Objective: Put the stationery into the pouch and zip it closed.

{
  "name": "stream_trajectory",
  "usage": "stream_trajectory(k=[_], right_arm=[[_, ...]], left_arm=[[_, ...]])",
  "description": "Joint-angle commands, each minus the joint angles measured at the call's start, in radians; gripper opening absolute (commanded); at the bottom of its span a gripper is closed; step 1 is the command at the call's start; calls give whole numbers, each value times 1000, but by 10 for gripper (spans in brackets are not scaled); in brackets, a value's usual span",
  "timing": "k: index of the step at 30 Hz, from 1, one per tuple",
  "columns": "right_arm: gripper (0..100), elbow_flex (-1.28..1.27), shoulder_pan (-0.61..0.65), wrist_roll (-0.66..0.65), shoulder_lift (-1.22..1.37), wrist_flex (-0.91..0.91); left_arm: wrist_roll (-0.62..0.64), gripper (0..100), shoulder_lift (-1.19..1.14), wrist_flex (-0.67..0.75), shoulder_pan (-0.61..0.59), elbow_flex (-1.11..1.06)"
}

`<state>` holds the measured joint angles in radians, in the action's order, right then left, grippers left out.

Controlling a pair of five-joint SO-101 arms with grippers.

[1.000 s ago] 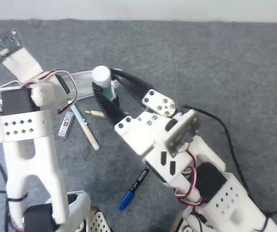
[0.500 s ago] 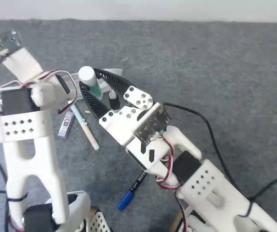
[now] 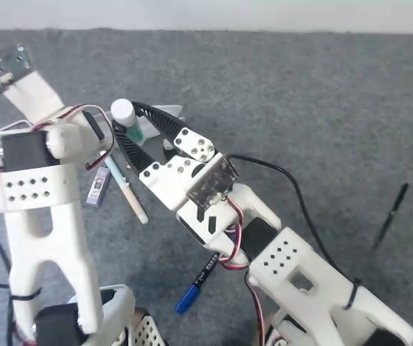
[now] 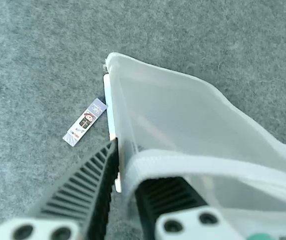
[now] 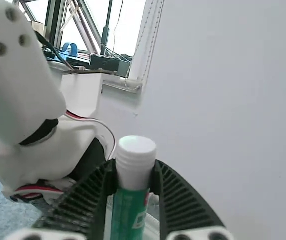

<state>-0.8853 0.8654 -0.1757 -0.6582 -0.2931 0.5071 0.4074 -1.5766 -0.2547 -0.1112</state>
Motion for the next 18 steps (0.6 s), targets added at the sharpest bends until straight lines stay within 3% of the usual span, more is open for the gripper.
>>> stream_trajectory(k=[1,18], right_arm=[[6,14,-28,-15,33,-68],[6,-28,-31,-15,85,-87]], left_arm=[[12,11,8,-3,0,38],[12,11,6,-5,-3,38]])
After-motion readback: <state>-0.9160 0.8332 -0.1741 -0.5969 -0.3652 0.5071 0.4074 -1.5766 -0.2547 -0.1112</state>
